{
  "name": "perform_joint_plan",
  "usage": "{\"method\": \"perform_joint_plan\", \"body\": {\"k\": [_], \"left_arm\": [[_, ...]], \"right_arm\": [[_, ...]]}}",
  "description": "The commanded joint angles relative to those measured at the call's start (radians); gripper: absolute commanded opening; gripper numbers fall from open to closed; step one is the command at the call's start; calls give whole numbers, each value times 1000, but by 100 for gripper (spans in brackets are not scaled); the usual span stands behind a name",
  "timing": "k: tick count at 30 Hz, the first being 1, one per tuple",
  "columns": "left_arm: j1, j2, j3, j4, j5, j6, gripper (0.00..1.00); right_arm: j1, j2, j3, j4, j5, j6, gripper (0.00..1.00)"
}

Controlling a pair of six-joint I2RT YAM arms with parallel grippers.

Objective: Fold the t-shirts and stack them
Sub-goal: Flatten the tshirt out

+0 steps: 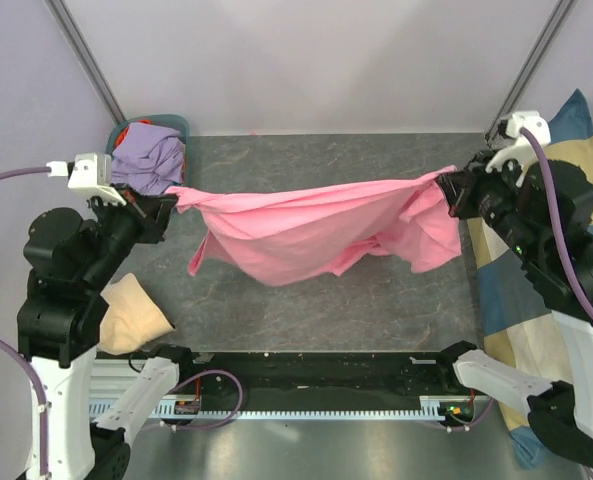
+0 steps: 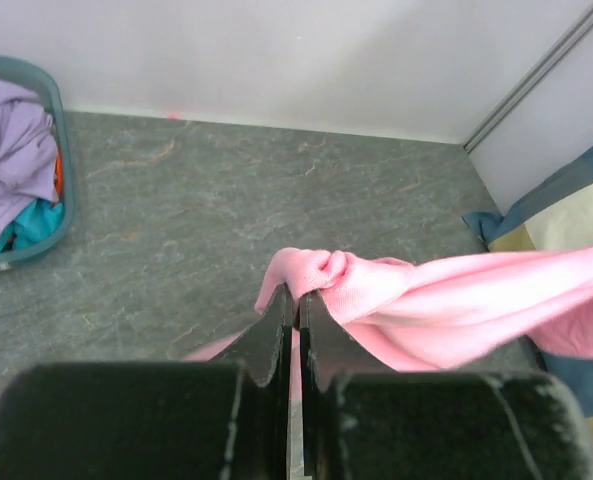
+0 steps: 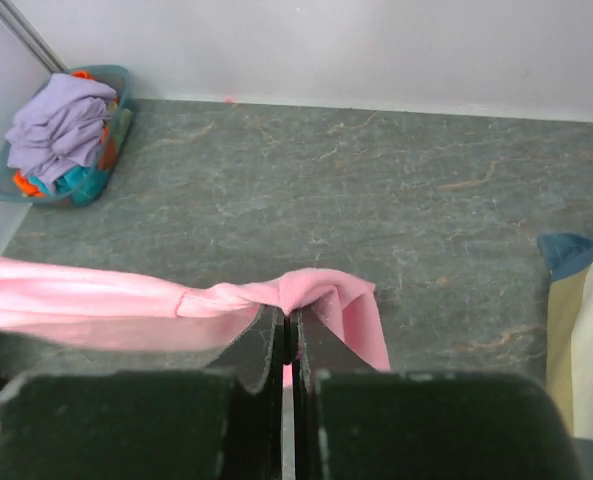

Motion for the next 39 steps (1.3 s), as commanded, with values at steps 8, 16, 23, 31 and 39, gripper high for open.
{"method": "perform_joint_plan", "body": {"k": [8, 16, 23, 31, 39], "left_arm": [[2, 307, -171, 294, -112, -76, 2], [9, 756, 187, 433, -149, -71, 2], [9, 810, 538, 381, -60, -123, 2], [9, 430, 171, 409, -116, -143, 2], [9, 205, -509, 463, -149, -250, 2]], "right_arm": [[-11, 120, -408, 406, 222, 25, 0], [-180, 664, -72, 614, 142, -81, 0], [-193, 757, 456, 494, 93, -127, 0], [-192, 404, 66, 540, -10, -70, 0], [-190, 80, -667, 552, -132, 57, 0]]}}
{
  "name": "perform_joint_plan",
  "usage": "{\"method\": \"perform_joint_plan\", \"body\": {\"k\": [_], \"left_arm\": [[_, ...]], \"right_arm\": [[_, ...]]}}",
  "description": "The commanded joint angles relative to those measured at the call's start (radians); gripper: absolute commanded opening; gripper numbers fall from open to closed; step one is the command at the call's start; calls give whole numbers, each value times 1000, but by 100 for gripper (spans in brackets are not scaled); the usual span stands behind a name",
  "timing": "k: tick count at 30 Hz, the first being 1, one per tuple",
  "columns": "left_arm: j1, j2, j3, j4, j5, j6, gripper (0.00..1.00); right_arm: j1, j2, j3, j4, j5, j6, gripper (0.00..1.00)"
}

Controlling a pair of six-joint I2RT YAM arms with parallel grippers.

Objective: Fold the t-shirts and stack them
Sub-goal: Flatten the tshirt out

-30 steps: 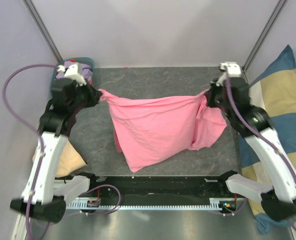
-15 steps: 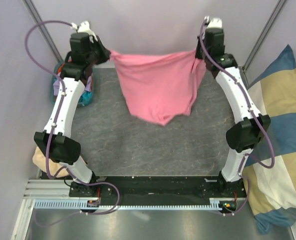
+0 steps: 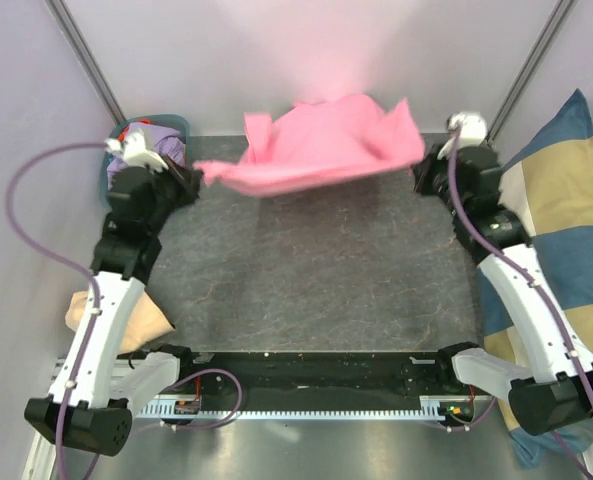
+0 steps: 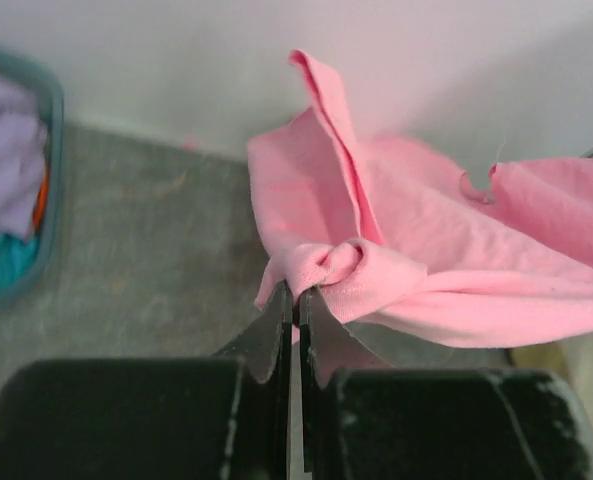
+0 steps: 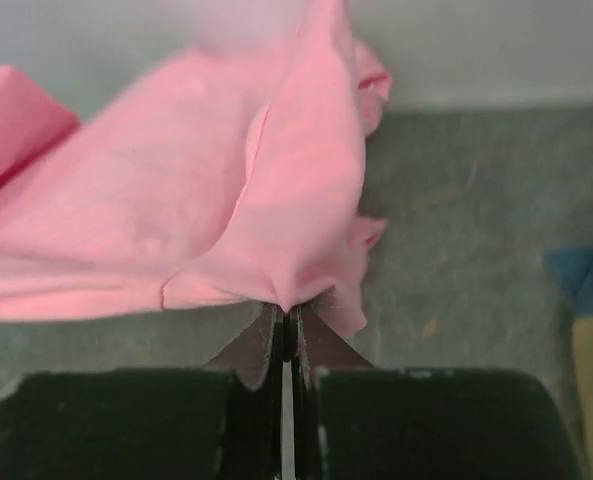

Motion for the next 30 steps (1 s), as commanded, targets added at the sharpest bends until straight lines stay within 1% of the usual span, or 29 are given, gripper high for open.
{"method": "perform_joint_plan", "body": {"k": [1, 2, 3, 4, 5, 6, 8, 9, 11, 12, 13, 14, 16, 19, 22, 27, 28, 29, 30], "left_arm": [[4, 6, -308, 14, -17, -144, 2], [2, -11, -355, 29, -6, -176, 2], [2, -19, -451, 46, 24, -234, 2], [1, -27, -496, 67, 40, -264, 2], [1, -31, -541, 102, 51, -288, 2], [1, -45, -623, 124, 71, -334, 6], [-1, -59, -713, 155, 92, -360, 13], [-1, -82, -733, 152, 100, -363, 26], [-1, -128, -773, 147, 101, -370, 46], [-1, -154, -779, 126, 94, -370, 74], [-1, -213, -781, 112, 88, -368, 87], [-1, -240, -774, 98, 80, -367, 99], [-1, -309, -753, 43, 60, -357, 100], [-1, -346, -699, -18, 37, -316, 100], [-1, -329, -673, -32, 61, -269, 100], [-2, -280, -707, -8, 141, -209, 100], [-2, -275, -715, -3, 144, -201, 100], [-2, -263, -728, 11, 144, -184, 100], [-2, -255, -733, 14, 143, -176, 100]], "right_arm": [[3, -51, -292, -47, -89, 109, 0], [6, -84, -370, -60, -92, 123, 0], [10, -103, -408, -67, -98, 139, 0], [13, -120, -470, -70, -100, 158, 0], [24, -147, -498, -79, -100, 171, 0], [29, -155, -523, -86, -100, 178, 0], [44, -167, -566, -131, -101, 195, 0], [47, -167, -572, -146, -100, 200, 0], [56, -174, -581, -181, -100, 202, 0], [59, -178, -583, -188, -89, 202, 0], [61, -184, -584, -191, -83, 199, 0], [61, -187, -583, -195, -72, 198, 0], [62, -184, -572, -200, -69, 197, 0], [67, -164, -558, -209, -75, 198, 0], [75, -163, -558, -206, -74, 208, 0], [87, -154, -563, -228, -55, 223, 1], [87, -154, -558, -235, -48, 229, 3], [92, -157, -558, -251, -46, 234, 9], [93, -155, -557, -255, -43, 234, 32]]}}
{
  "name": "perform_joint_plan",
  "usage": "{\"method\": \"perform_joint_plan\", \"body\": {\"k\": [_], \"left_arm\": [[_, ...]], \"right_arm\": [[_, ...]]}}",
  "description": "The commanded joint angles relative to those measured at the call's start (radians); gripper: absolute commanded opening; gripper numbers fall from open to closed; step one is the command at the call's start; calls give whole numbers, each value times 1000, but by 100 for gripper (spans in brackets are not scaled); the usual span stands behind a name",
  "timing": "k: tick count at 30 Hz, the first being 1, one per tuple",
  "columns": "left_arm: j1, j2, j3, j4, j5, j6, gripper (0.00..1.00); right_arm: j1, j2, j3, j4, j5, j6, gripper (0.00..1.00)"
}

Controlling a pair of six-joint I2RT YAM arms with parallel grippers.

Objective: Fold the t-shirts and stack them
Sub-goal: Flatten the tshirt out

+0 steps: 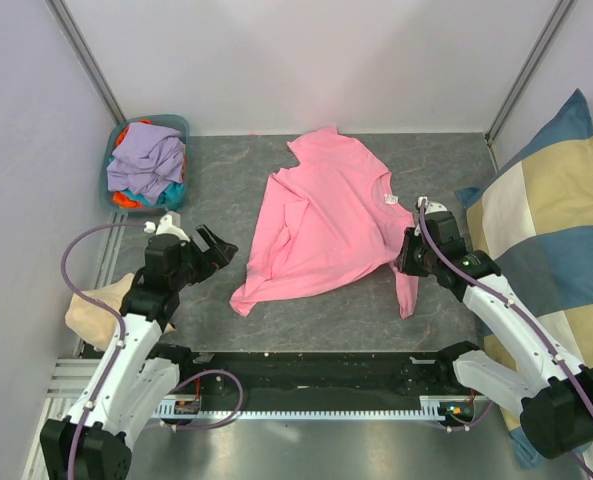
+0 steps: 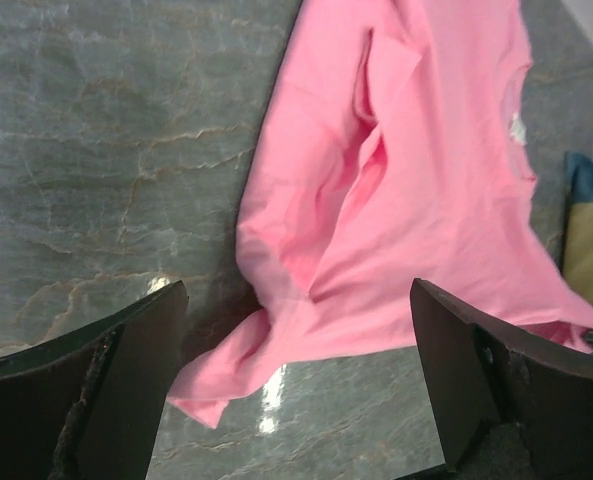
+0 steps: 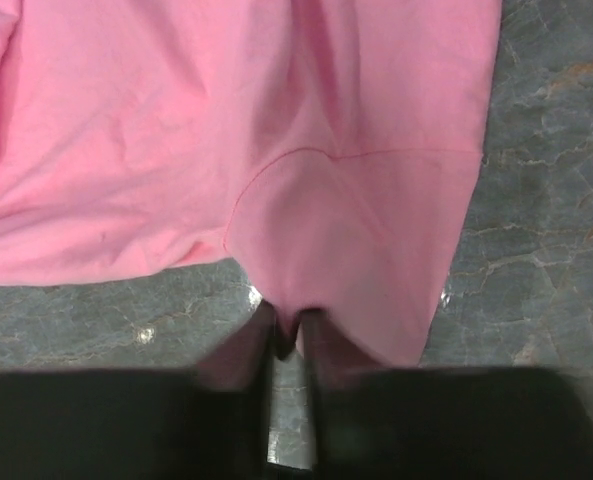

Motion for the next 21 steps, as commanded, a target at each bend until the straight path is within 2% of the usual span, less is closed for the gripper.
{"method": "perform_joint_plan", "body": {"k": [1, 3, 7, 12, 16, 18, 21], "left_arm": [[0, 35, -30, 23, 34, 89, 100], [-3, 67, -27, 52, 49, 100, 100], [-25, 145, 24, 108, 72, 126, 100], [-94, 297, 105, 184, 63, 183, 100], [-262, 430, 215, 204, -35, 258, 100], [-307, 492, 251, 215, -93, 281, 100], [-351, 613, 317, 249, -107, 310, 100]], "right_arm": [[11, -7, 33, -37, 44, 35, 41], [13, -19, 35, -42, 60, 45, 57], [14, -59, 53, -37, 87, 65, 69], [14, -39, 69, -34, 99, 68, 71], [16, -36, 58, -22, 97, 73, 72], [16, -36, 52, -20, 97, 76, 72], [17, -36, 46, -16, 99, 76, 72]]}}
